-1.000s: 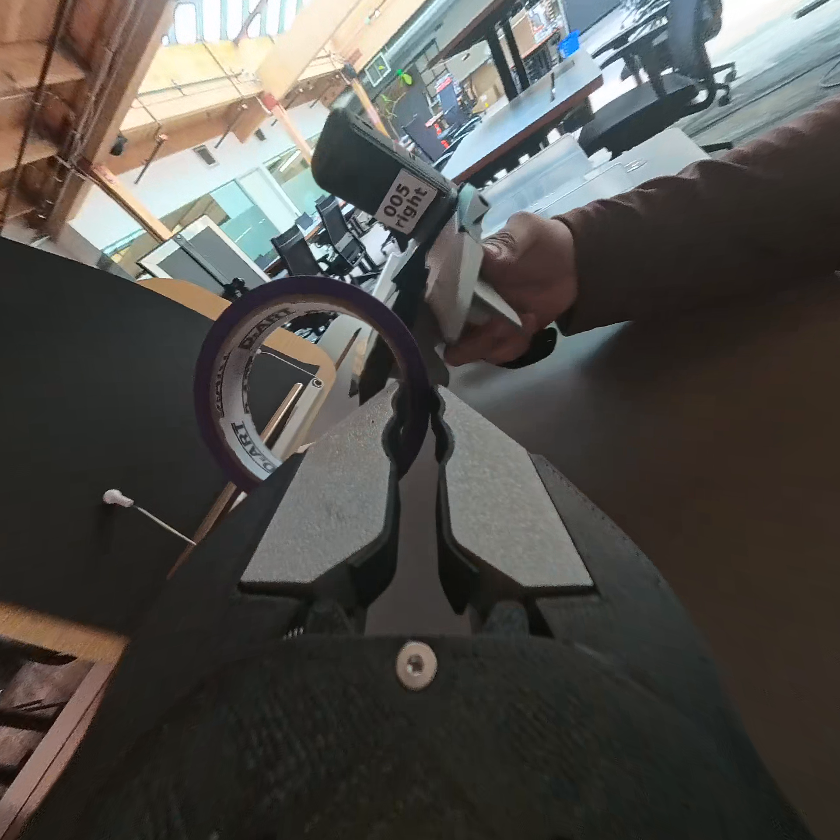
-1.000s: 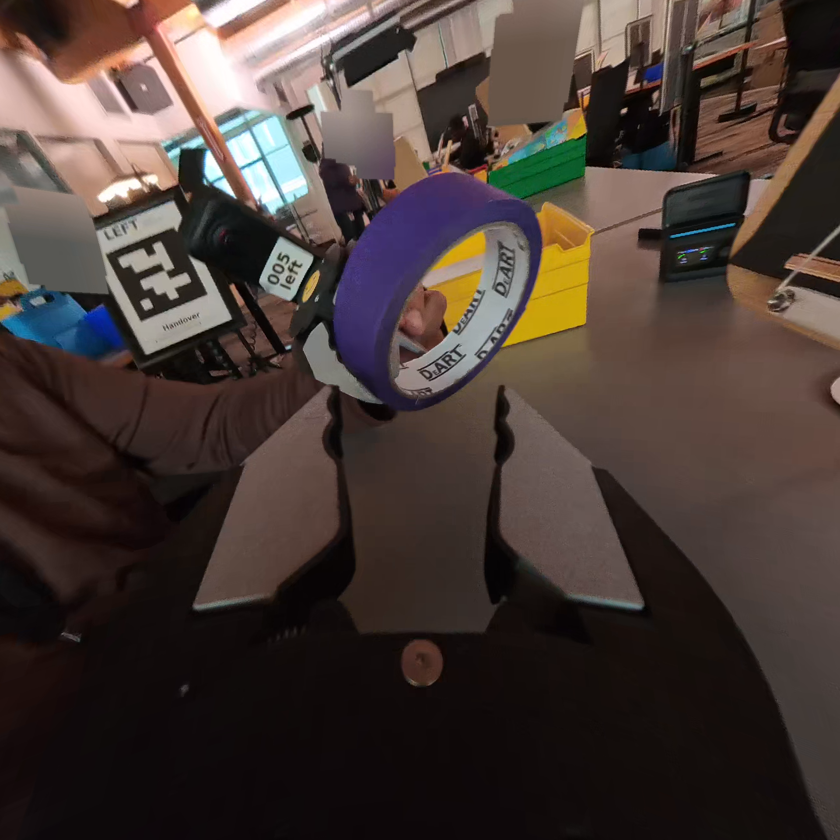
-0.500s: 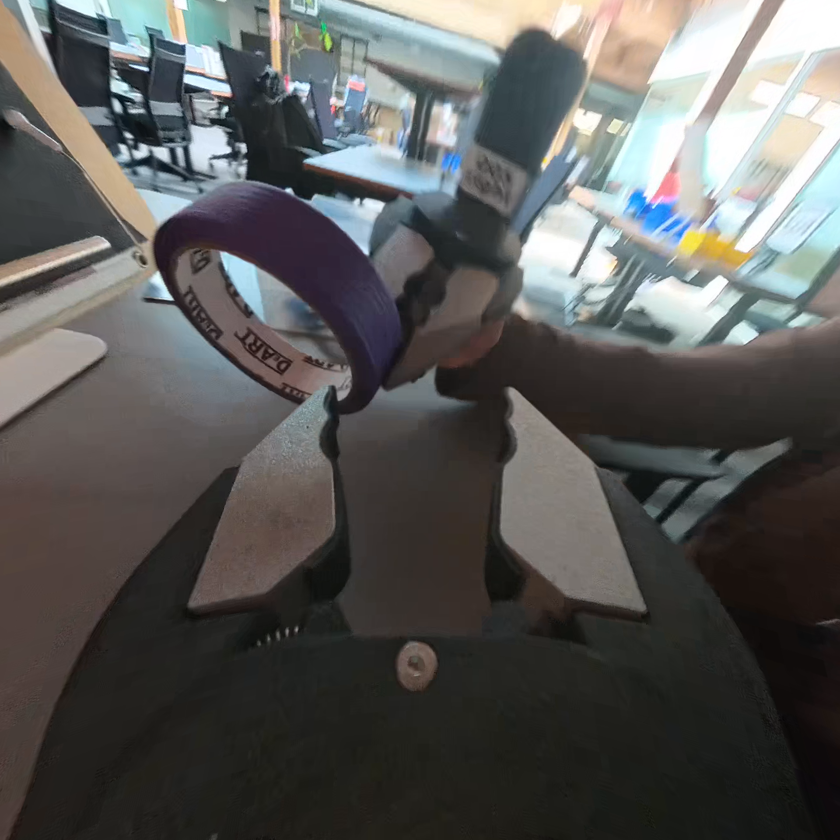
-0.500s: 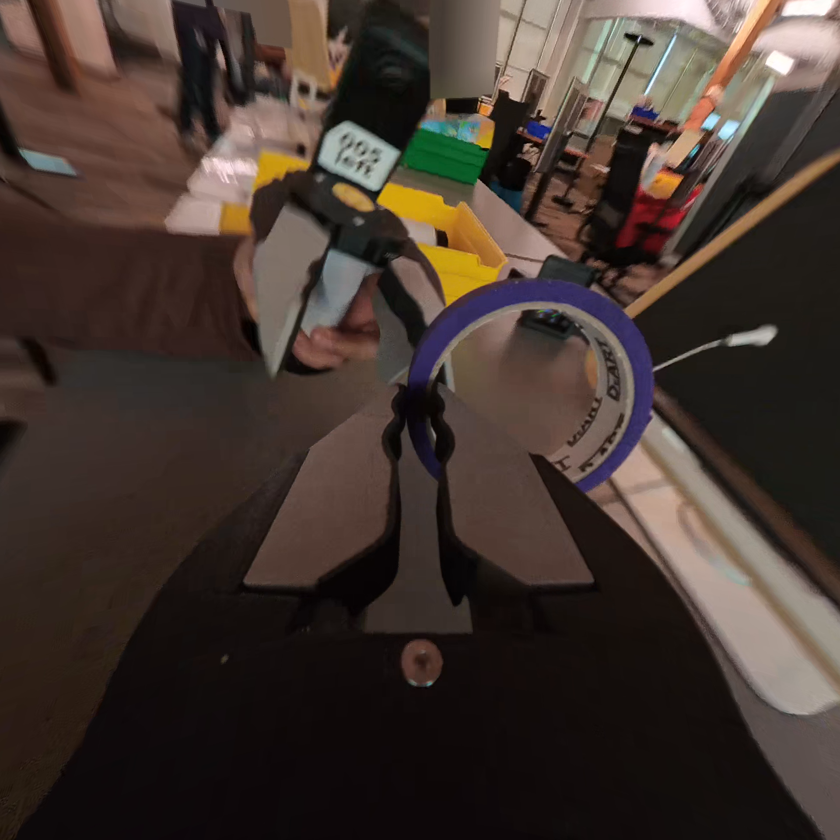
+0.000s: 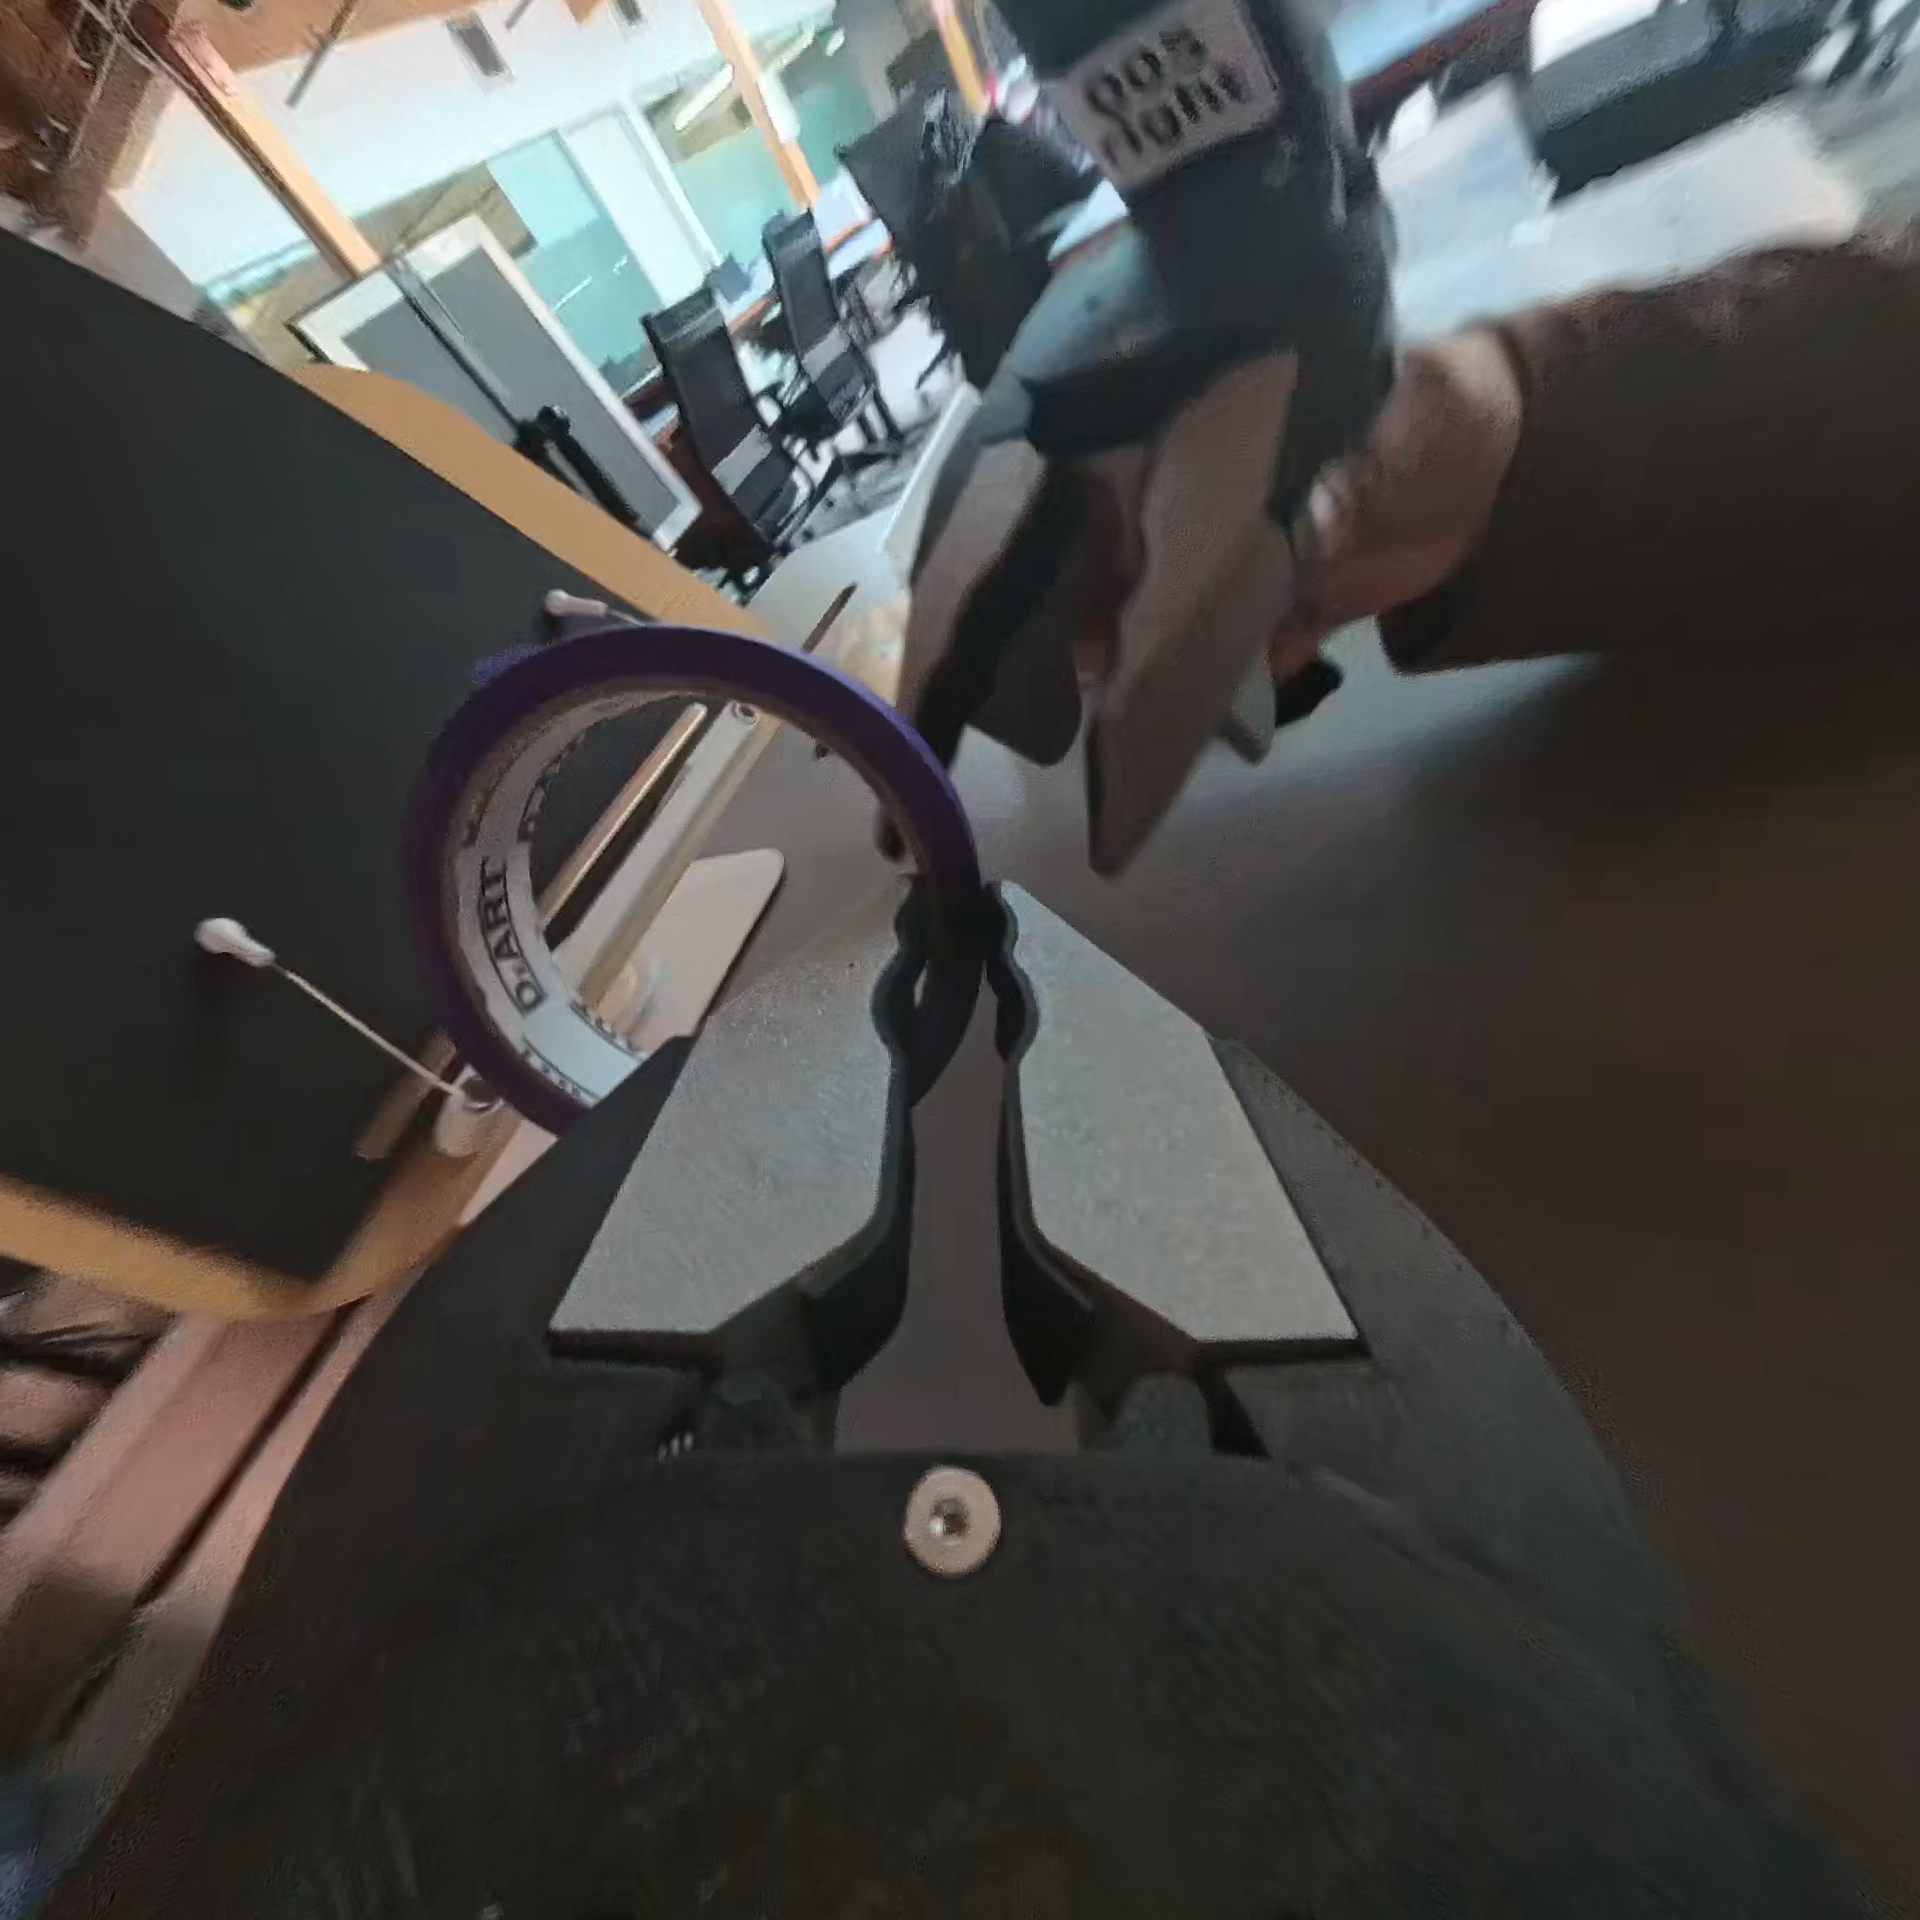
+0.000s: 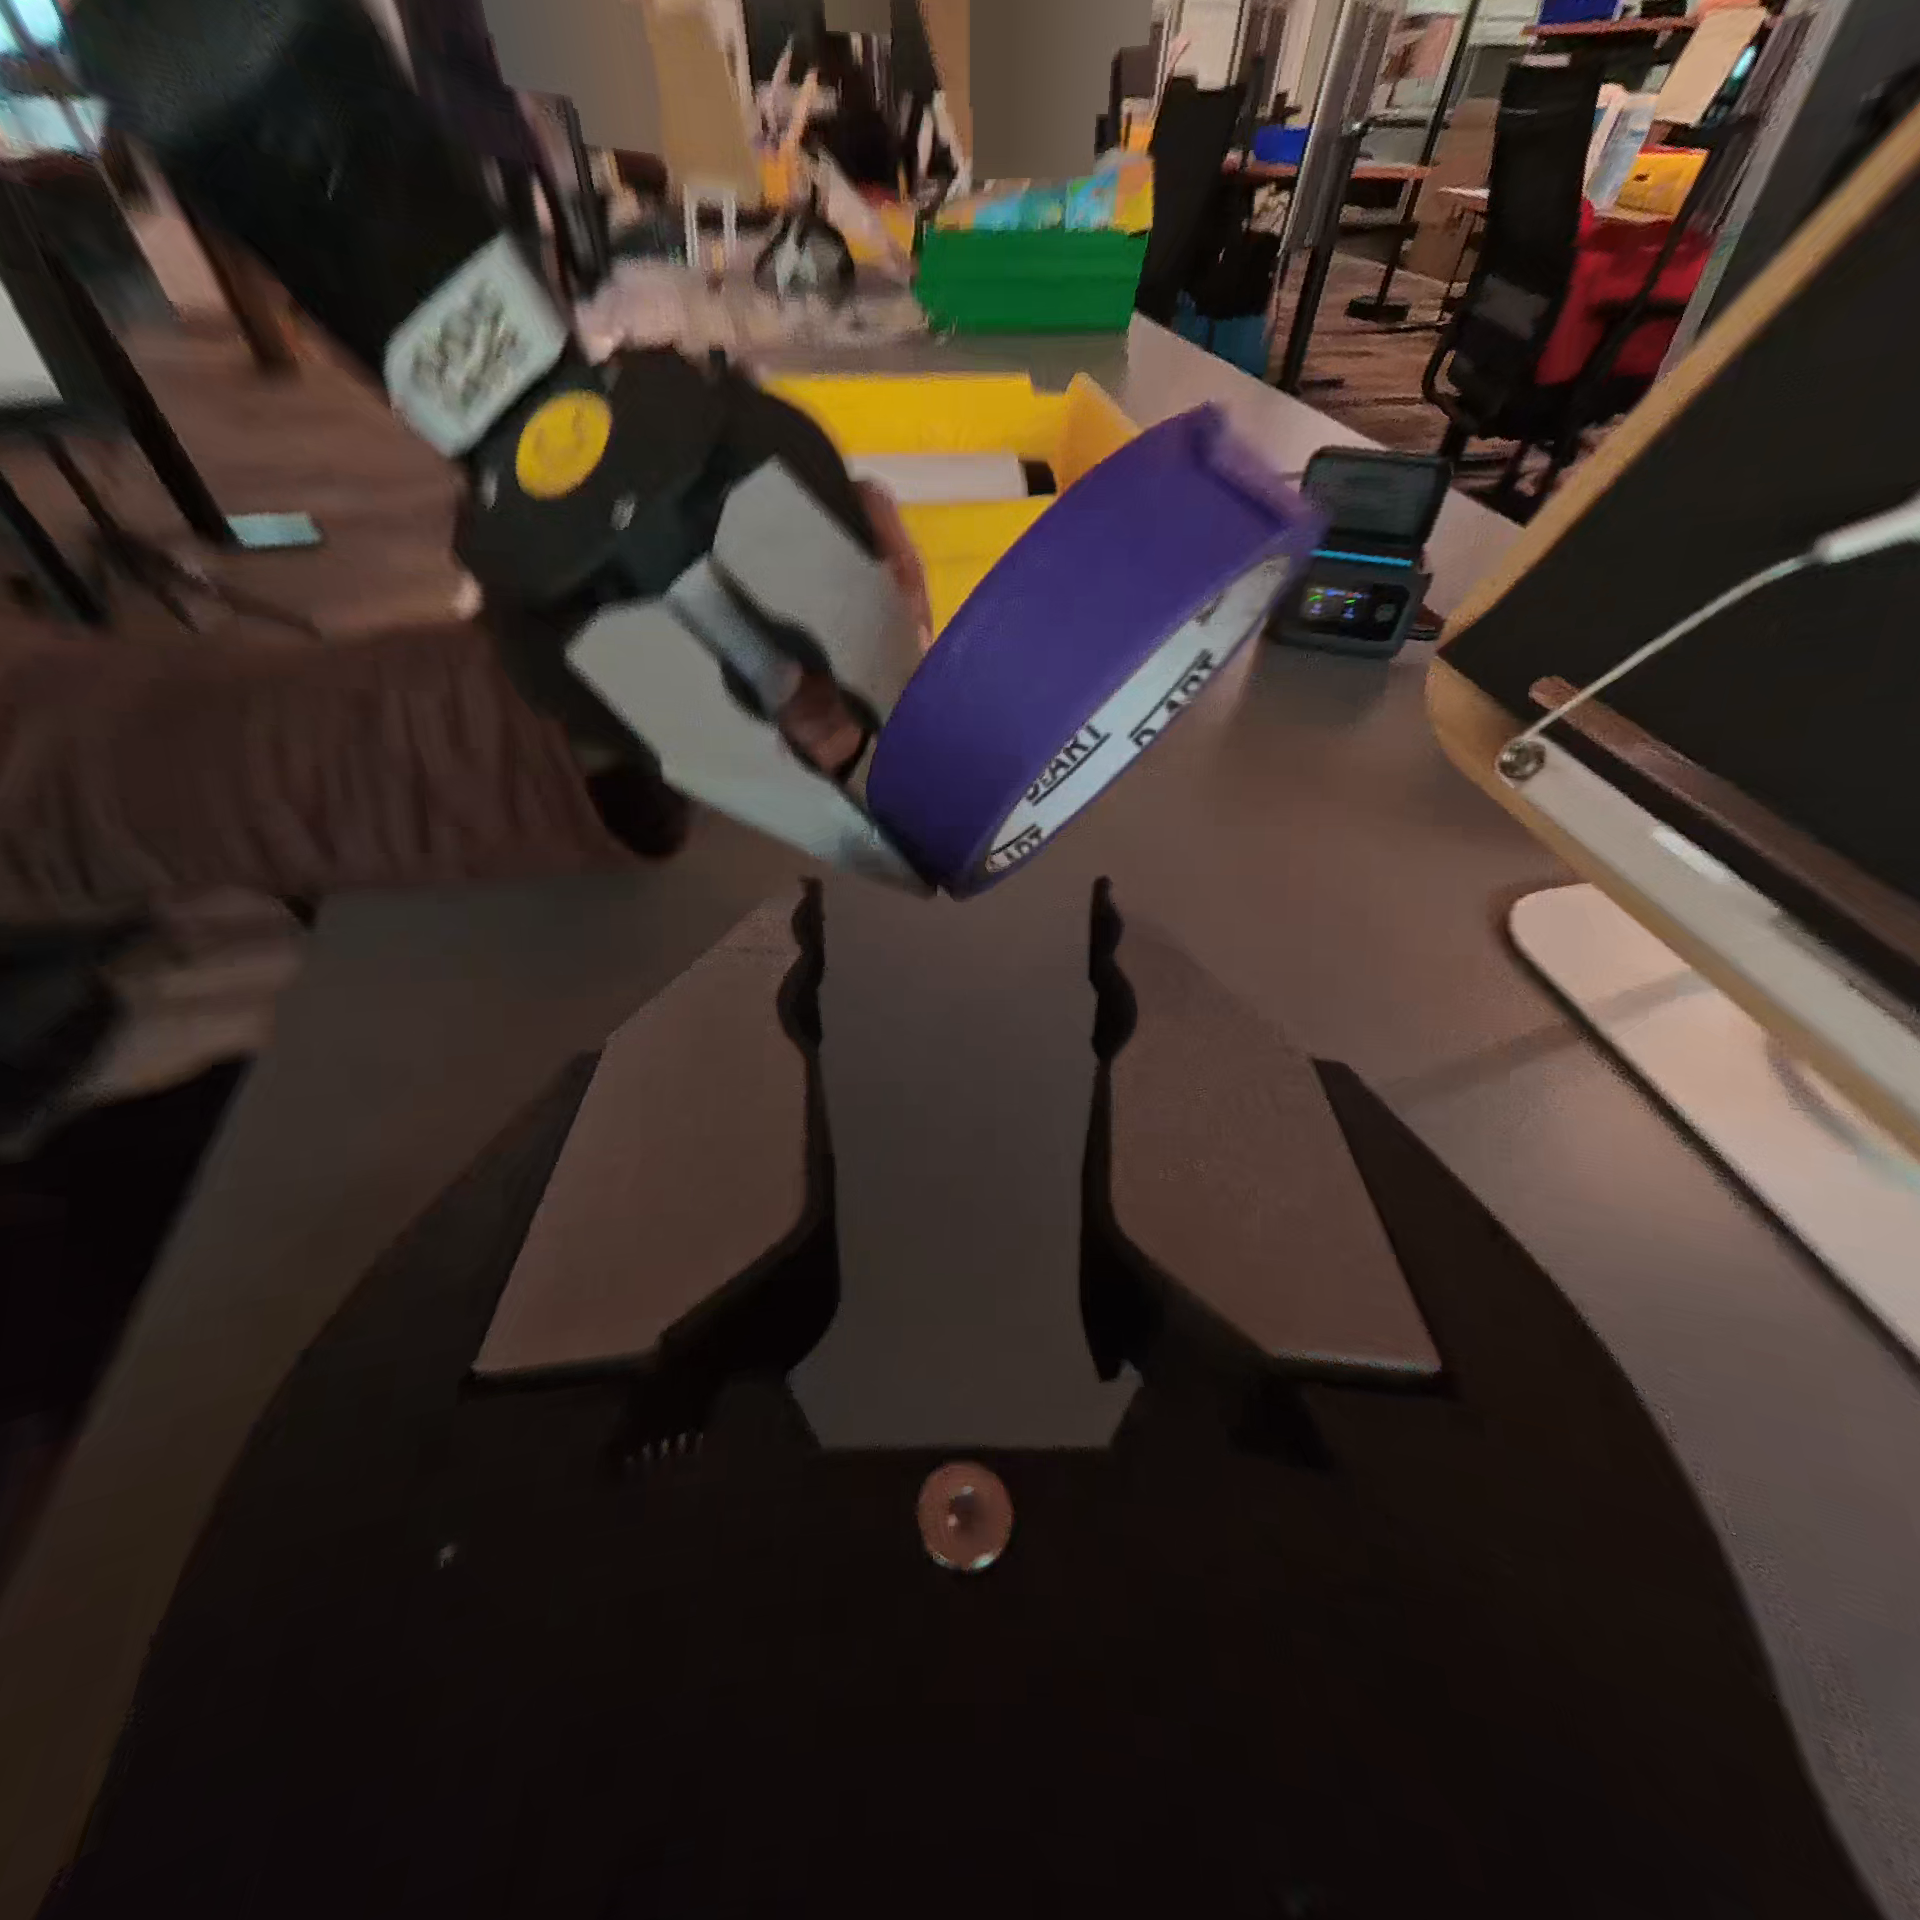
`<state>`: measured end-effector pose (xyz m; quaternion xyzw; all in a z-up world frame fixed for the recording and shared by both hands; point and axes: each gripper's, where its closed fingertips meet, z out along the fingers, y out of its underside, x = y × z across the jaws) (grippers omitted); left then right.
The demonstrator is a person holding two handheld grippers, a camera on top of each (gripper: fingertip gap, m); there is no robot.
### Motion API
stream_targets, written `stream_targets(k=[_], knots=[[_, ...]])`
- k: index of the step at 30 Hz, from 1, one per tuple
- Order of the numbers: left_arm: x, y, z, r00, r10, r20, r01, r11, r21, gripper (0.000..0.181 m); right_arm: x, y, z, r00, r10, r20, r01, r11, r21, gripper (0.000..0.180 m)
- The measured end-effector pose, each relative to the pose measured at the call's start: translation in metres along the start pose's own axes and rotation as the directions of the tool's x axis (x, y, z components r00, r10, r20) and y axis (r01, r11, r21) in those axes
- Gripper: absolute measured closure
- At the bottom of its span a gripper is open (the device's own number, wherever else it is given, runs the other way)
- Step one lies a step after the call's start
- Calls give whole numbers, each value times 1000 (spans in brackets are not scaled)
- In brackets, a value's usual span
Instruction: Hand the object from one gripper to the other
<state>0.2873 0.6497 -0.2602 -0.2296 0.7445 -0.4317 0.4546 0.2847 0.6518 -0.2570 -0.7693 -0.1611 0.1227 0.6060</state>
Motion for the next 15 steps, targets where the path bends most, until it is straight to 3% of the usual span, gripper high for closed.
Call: stream_targets(k=[2,5,8,12,15], knots=[[-3,12,5,988,139,72,-131,987,-98,174,-1,-8,-4,987,140,82,-145,988,56,121],[2,26,14,947,306,96,-282,938,-202,174,4,-17,-6,954,268,137,-284,952,114,129],[10,28,17,953,295,64,-278,940,-198,173,15,-8,-4,956,280,83,-288,953,97,152],[8,27,15,938,337,80,-315,927,-205,173,12,-10,-5,950,290,116,-302,947,107,154],[-8,42,14,823,555,122,-480,793,-376,174,18,0,1,982,191,-2,-191,980,56,155]])
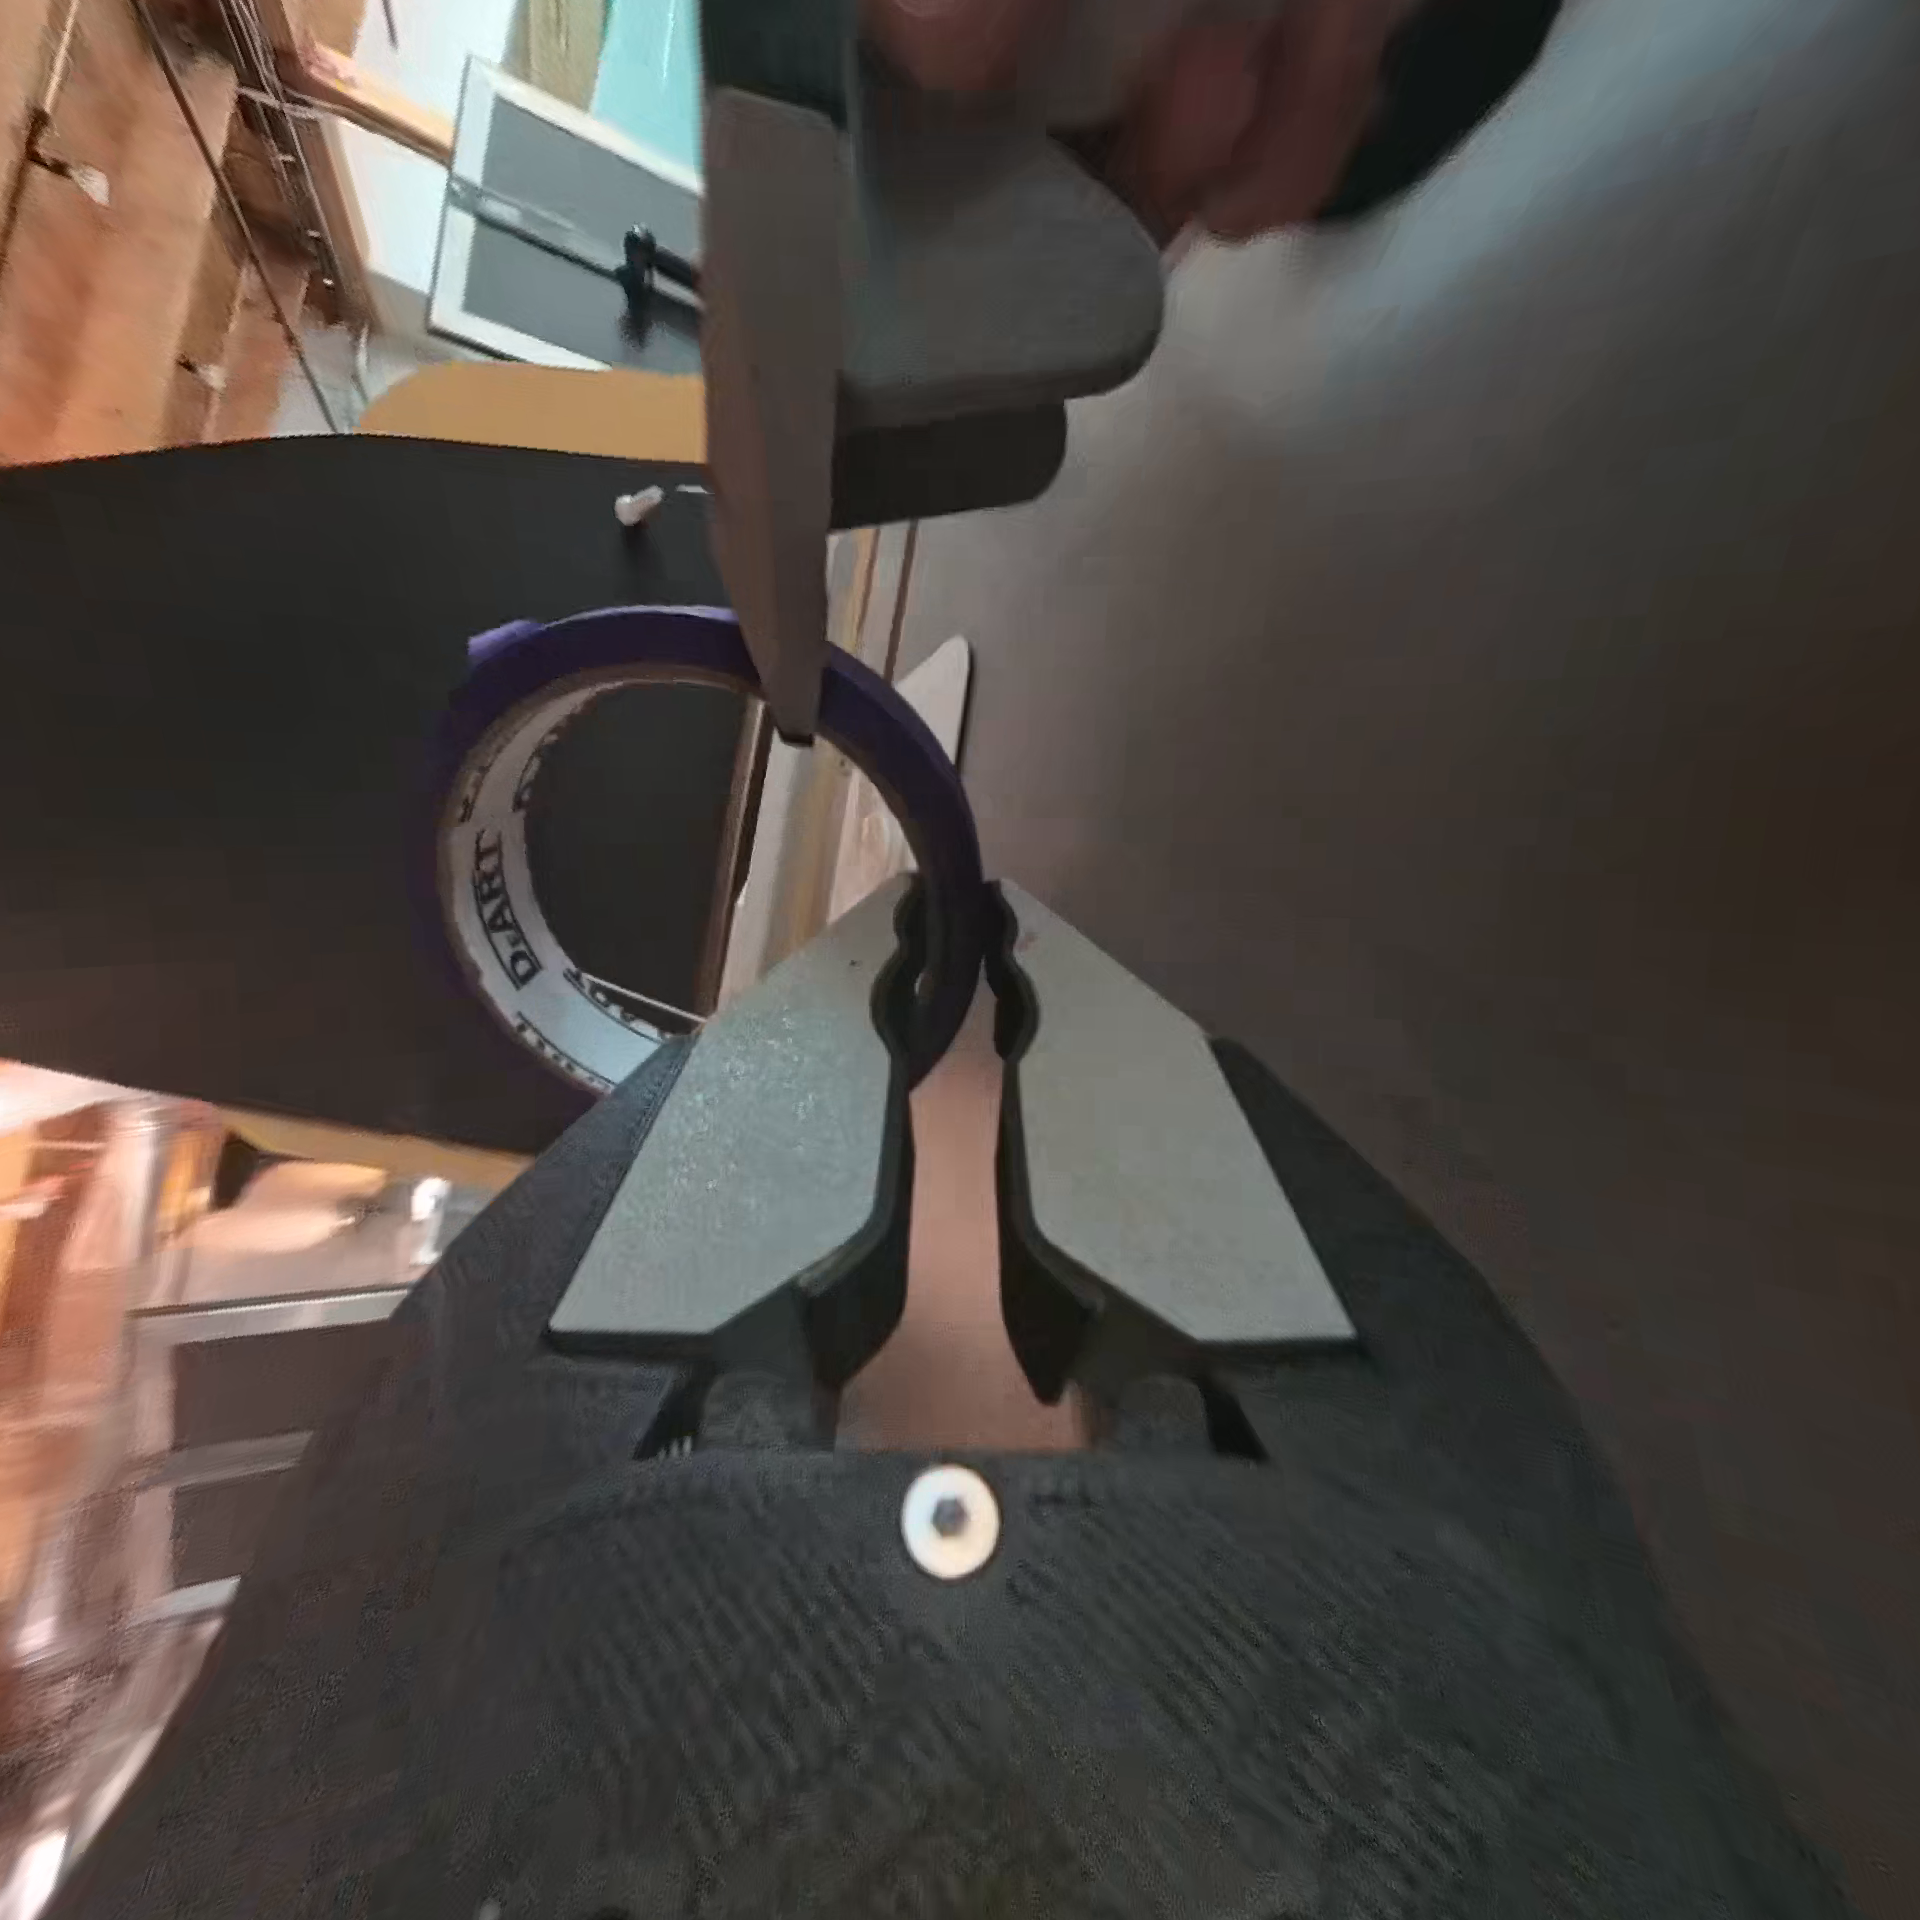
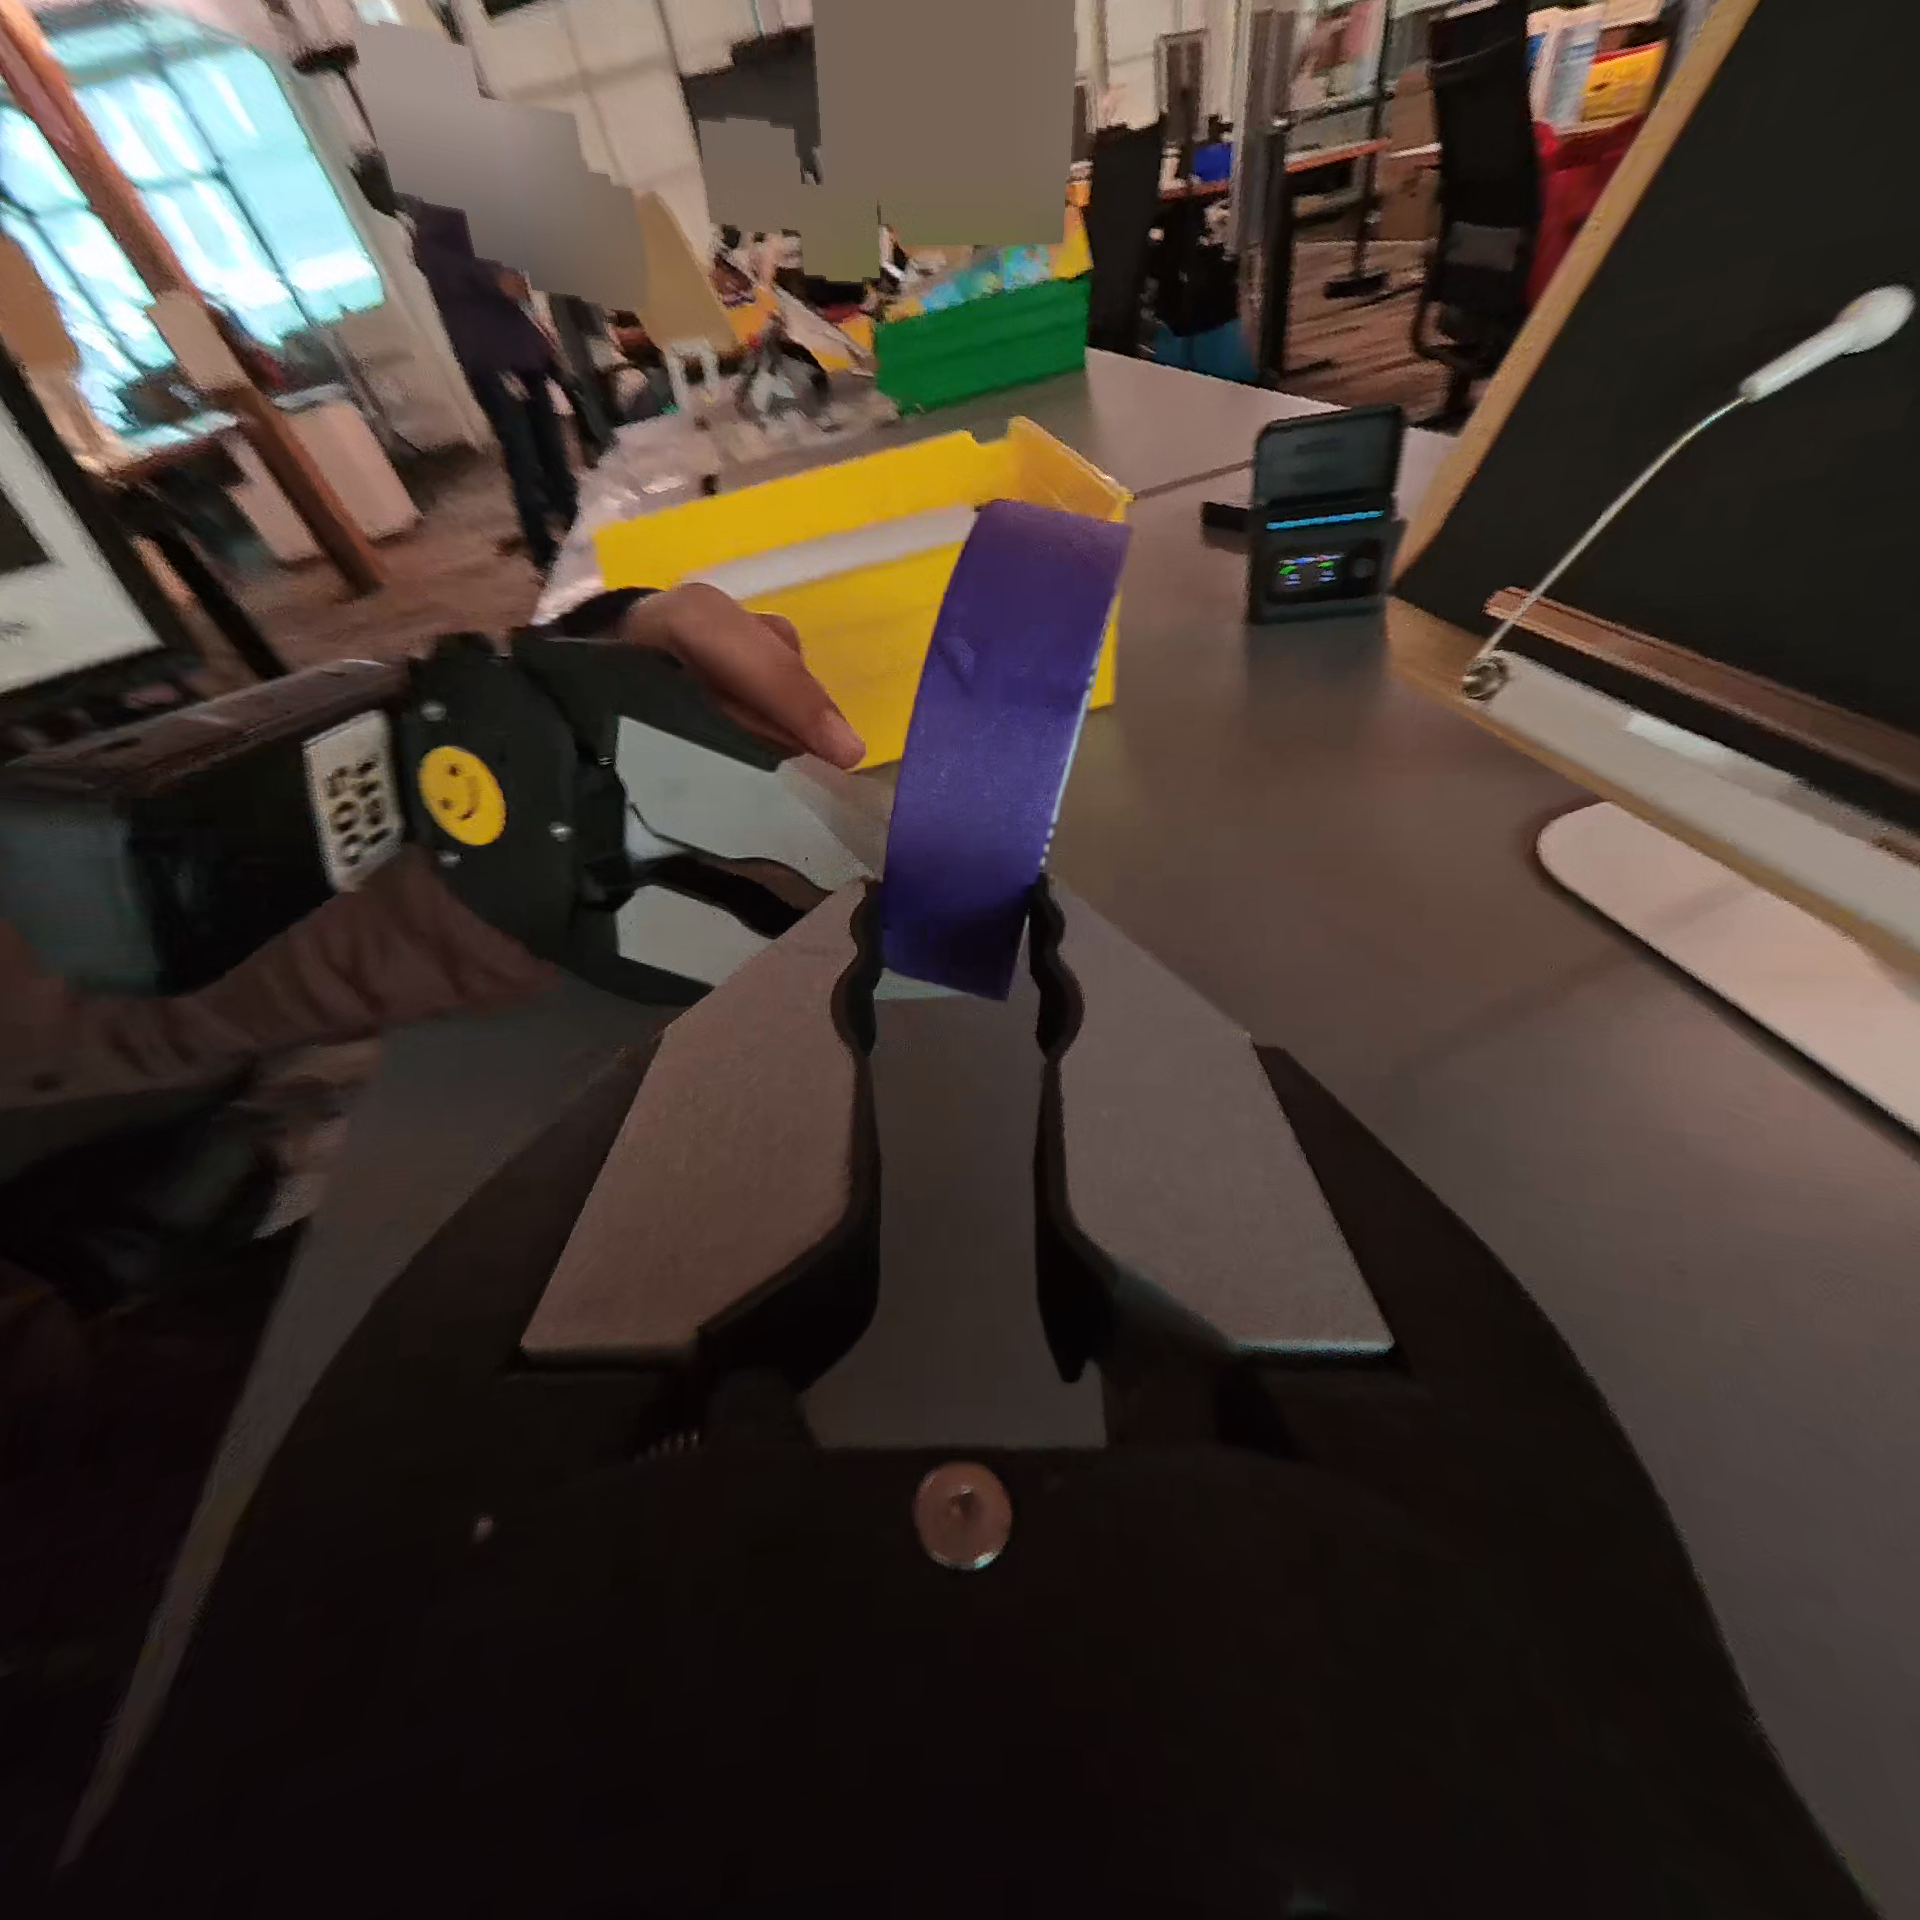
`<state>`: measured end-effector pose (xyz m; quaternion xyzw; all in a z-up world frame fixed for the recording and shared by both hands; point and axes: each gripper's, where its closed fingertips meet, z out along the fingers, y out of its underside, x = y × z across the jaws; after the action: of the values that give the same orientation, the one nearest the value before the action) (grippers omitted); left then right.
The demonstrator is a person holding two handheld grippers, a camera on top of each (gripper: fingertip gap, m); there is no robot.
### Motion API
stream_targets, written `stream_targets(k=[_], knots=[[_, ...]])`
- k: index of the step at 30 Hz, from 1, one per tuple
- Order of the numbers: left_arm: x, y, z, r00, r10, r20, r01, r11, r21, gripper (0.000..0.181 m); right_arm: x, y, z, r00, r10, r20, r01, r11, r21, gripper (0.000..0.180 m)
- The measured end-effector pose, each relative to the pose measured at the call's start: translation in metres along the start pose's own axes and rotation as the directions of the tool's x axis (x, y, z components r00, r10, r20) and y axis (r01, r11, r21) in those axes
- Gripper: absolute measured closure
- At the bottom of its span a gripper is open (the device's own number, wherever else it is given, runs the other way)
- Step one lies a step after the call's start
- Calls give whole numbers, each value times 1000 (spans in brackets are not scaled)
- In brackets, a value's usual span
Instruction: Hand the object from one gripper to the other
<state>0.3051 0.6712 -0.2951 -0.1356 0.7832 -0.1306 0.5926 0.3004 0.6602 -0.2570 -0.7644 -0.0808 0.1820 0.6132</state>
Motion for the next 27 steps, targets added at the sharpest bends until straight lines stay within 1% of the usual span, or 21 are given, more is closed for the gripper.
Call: stream_targets(k=[2,4,6,7,8,9,10,11,13,15,17,18,20,21,22,23,24,25,26,27], knots=[[1,5,3,999,41,10,-40,998,-52,173,6,2,3,999,5,-54,-5,1000,-8,155],[-3,10,4,994,102,44,-97,990,-105,174,9,3,5,997,13,-70,-13,1000,-6,155],[-4,12,5,995,82,49,-75,989,-127,174,10,2,6,995,-27,-97,26,1000,-7,155],[-4,9,5,998,32,48,-27,994,-105,174,9,-2,5,992,-62,-113,63,998,2,155],[-3,4,4,998,-57,28,59,997,-58,173,11,-6,3,981,-108,-162,110,994,4,156],[-2,-3,1,984,-174,-28,175,985,6,172,19,-10,-2,952,-177,-249,179,984,-14,156],[-2,-11,-4,949,-300,-100,308,949,74,169,28,-12,-8,900,-267,-344,262,963,-60,156],[-8,-17,-10,892,-421,-162,442,888,126,167,35,-14,-15,829,-365,-424,348,930,-121,156],[-25,-16,-15,728,-634,-262,680,716,157,153,43,-17,-24,673,-539,-506,484,839,-250,156],[-32,-9,-15,521,-773,-363,848,518,114,153,44,-19,-26,540,-656,-528,566,747,-349,156],[-31,2,-10,283,-853,-438,950,311,9,145,45,-18,-26,386,-765,-516,620,629,-469,156],[-30,4,-10,149,-859,-489,979,198,-48,136,47,-18,-26,299,-811,-502,633,562,-532,156],[-35,0,-15,-118,-786,-607,990,-42,-138,122,48,-17,-24,141,-880,-454,635,433,-640,156],[-42,-1,-19,-225,-722,-654,974,-157,-162,117,48,-16,-21,80,-904,-420,632,372,-679,156],[-50,0,-22,-301,-664,-685,952,-250,-175,119,48,-14,-17,27,-922,-387,627,317,-712,156],[-56,2,-24,-337,-625,-704,936,-305,-176,126,46,-13,-14,-19,-934,-357,621,269,-736,156],[-58,5,-25,-338,-620,-708,933,-319,-166,134,44,-12,-10,-56,-942,-331,618,228,-753,156],[-57,8,-22,-328,-645,-691,938,-311,-155,135,41,-11,-5,-85,-946,-312,617,196,-763,156],[-54,11,-19,-320,-678,-661,943,-296,-152,128,37,-11,-1,-111,-949,-296,621,167,-766,156],[-51,13,-15,-322,-701,-637,944,-289,-159,115,32,-10,5,-131,-951,-279,627,138,-766,156]])
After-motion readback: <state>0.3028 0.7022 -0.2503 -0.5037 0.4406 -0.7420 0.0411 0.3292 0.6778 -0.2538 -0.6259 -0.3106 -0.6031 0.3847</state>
